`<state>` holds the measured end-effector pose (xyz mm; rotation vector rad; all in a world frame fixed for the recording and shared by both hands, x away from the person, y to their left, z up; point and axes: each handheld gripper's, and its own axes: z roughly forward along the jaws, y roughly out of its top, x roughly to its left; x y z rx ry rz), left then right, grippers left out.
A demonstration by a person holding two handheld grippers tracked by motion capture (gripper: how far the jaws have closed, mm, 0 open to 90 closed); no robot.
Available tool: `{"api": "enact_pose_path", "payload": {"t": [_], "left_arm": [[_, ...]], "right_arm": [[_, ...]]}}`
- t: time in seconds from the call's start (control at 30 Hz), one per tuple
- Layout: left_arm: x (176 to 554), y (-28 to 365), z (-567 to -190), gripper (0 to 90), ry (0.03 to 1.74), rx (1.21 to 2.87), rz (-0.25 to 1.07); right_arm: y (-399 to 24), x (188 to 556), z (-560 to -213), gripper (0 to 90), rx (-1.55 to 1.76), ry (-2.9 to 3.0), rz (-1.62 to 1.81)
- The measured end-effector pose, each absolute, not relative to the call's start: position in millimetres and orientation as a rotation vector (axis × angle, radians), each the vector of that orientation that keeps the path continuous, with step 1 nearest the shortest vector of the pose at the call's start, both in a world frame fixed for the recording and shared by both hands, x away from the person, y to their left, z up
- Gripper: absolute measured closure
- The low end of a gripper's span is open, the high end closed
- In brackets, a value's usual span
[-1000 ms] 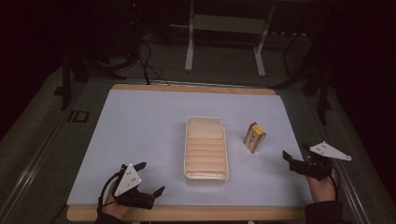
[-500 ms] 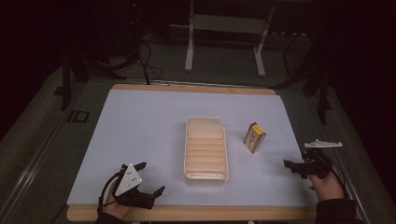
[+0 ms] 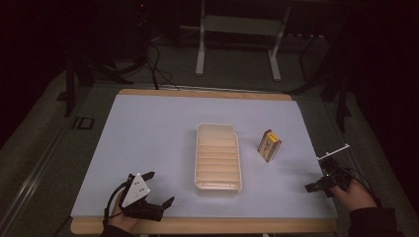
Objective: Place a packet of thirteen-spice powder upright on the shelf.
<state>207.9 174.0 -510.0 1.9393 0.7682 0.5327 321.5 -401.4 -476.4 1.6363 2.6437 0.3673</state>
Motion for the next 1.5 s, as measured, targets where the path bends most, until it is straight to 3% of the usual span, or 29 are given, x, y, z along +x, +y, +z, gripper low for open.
{"api": "enact_pose_path", "payload": {"t": [0.6, 1.5], "left_arm": [[207.8, 174.2, -510.1, 0.0, 0.769, 1.938, 0.530], [207.6, 173.8, -510.3, 0.0, 0.767, 1.940, 0.527]], "right_arm": [[-382.1, 316.6, -465.2, 17.4, 1.339, 3.036, -0.014], [-320.5, 305.5, -456.5, 14.8, 0.695, 3.280, 0.040]]}}
